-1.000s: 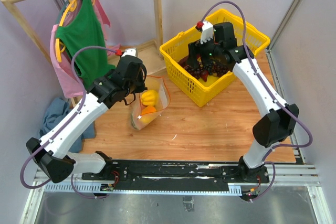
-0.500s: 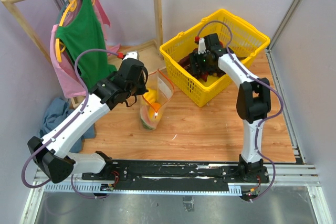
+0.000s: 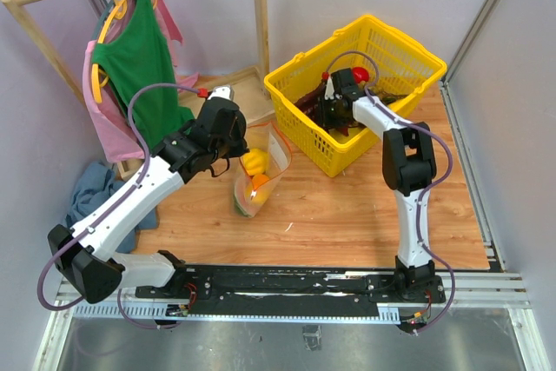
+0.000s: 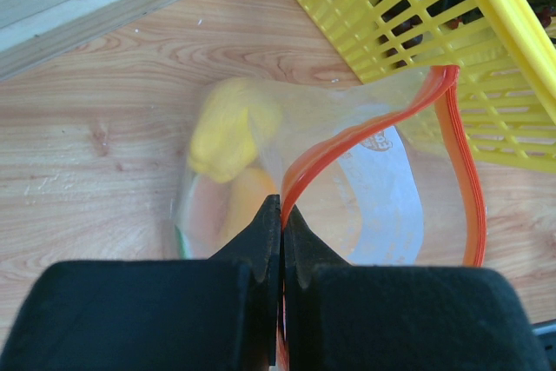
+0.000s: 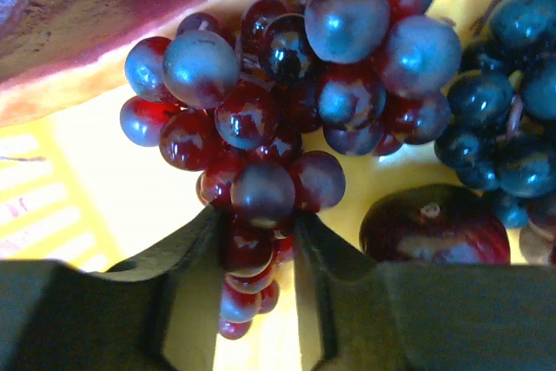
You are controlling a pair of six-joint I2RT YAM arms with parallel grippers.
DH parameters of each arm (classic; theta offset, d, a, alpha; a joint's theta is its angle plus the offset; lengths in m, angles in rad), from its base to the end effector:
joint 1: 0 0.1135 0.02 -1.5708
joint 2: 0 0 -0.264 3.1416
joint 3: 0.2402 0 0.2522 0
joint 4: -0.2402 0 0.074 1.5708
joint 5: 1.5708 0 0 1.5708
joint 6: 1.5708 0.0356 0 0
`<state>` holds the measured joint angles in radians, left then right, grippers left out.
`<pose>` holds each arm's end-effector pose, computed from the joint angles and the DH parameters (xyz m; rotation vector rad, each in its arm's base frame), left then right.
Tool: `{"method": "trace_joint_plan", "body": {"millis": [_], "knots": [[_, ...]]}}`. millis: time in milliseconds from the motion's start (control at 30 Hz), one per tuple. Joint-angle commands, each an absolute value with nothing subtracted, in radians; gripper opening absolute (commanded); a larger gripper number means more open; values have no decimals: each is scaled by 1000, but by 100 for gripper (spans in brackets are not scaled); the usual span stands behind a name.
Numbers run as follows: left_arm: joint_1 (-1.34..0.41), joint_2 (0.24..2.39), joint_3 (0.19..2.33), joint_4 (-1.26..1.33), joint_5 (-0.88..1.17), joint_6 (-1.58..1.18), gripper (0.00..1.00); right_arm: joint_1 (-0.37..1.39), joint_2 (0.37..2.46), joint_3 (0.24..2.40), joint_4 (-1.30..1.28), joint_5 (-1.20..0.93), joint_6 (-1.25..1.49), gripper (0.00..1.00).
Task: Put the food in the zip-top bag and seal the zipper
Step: Pick up the fake fruit from the bin.
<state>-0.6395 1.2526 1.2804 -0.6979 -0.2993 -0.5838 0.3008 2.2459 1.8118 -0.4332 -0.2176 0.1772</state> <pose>0.2191 -0.1499 0.3639 -0.1000 2.2254 -0.3426 0.4780 0.1563 0.1881 -0.2510 2.4558 0.4761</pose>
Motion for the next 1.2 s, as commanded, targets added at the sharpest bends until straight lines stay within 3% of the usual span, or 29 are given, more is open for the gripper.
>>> {"method": "trace_joint_plan", "body": {"millis": [0, 133, 200, 567, 1167], "knots": [[-634, 1216, 1281, -660, -325, -571, 0, 286, 2193, 1772, -413, -194, 158, 24], [-632, 1204, 1274, -662, -336, -569, 0, 284, 2121, 1736, -402, -201, 138, 5], [-631, 1197, 1270, -660, -348, -569, 0, 285, 2089, 1719, -394, -211, 127, 1], [-625, 1162, 1241, -646, -351, -569, 0, 287, 2047, 1711, -417, -261, 123, 1], [-618, 1157, 1203, -570, -322, -604, 0, 297, 1596, 1527, -299, -186, 163, 1]]}}
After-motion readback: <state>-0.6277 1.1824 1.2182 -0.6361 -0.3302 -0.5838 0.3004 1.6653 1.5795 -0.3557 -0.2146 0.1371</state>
